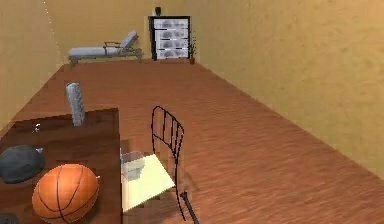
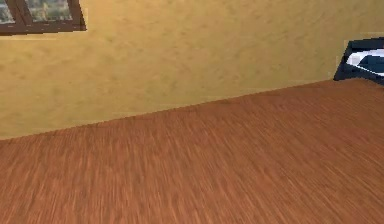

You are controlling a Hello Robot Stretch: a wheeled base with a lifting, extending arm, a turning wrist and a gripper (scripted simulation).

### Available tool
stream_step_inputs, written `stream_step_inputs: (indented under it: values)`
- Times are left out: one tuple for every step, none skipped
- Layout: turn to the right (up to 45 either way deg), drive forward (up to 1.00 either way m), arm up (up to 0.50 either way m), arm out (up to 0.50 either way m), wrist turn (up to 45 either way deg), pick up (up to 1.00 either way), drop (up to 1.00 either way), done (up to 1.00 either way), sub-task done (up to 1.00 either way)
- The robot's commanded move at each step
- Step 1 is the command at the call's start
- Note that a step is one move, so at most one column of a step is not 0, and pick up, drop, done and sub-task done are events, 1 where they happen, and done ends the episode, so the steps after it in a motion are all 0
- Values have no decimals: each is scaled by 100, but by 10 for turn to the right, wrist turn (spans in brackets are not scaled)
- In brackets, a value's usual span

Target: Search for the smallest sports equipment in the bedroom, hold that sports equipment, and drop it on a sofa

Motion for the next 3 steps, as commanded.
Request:
stream_step_inputs:
  values:
    - [-60,0,0,0,0,0,0,0,0]
    - [0,35,0,0,0,0,0,0,0]
    - [-450,0,0,0,0,0,0,0,0]
